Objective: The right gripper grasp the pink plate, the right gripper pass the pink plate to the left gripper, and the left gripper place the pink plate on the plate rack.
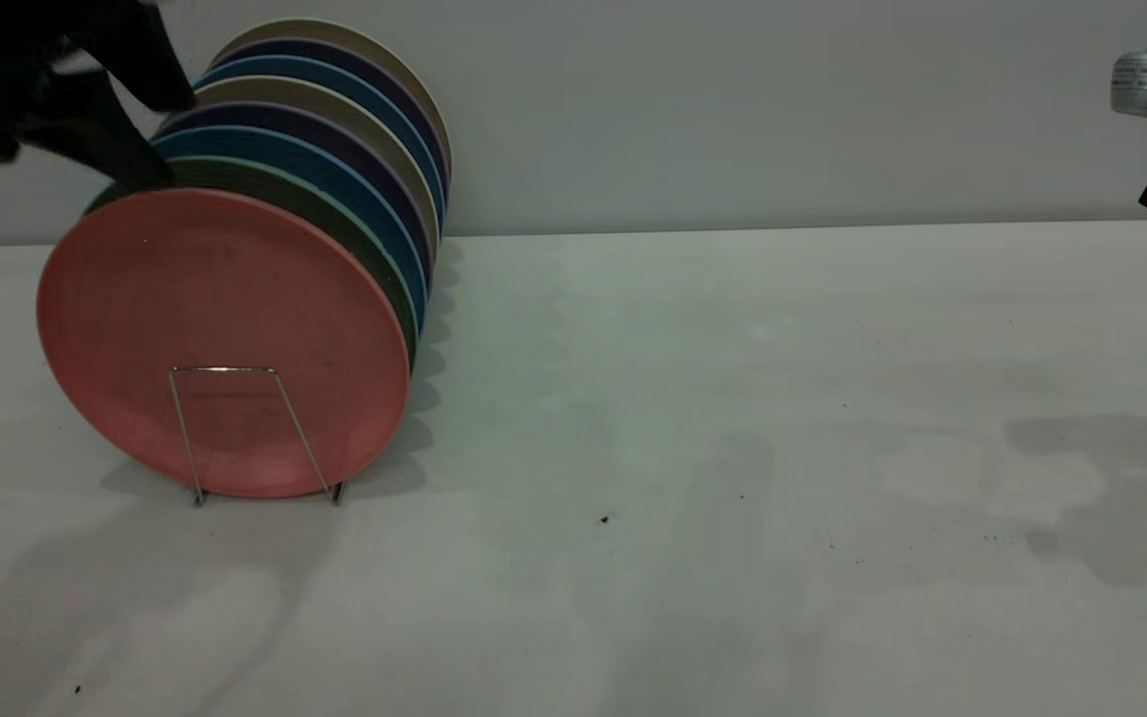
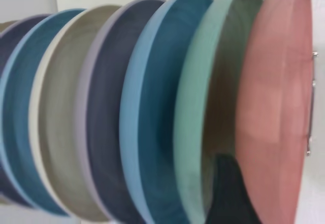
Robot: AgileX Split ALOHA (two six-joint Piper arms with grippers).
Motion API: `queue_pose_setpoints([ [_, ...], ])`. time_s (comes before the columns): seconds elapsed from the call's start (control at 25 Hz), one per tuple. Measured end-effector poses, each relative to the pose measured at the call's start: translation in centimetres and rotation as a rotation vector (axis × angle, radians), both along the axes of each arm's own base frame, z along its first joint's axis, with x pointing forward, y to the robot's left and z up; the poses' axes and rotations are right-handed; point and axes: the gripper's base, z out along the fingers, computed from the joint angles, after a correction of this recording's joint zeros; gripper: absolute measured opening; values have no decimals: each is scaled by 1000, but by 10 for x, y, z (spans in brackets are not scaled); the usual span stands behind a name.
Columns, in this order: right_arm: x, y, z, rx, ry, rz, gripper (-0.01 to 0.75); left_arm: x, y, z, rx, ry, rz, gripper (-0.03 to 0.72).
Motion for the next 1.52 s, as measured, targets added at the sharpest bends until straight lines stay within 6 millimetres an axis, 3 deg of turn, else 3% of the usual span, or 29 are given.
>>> queue_pose_setpoints([
  [0.12,0,1,0,8,2,-4,443,-8,1,19,-93,-5,158,499],
  [0.24,-2,7,1,35,23,-4,443,-18,3,37,-247,31,426,499],
  [0.44,-9,33,13,41,58,97,442,-42,15,54,-443,179,1041,499],
  [0.64,-15,55,43,-84,36,198,412,-71,44,67,-280,132,1456,499],
  [0.88,-36,59,106,-265,-142,184,361,-112,60,104,-287,15,1553,499],
  [1.0,-62,54,145,-255,-253,149,356,-145,66,114,-328,-11,1554,497],
  [1.24,-155,43,200,-176,-448,109,355,-223,74,103,-457,-32,1532,497],
  [1.52,-258,28,218,-123,-687,144,353,-293,78,81,-627,-45,1447,497],
])
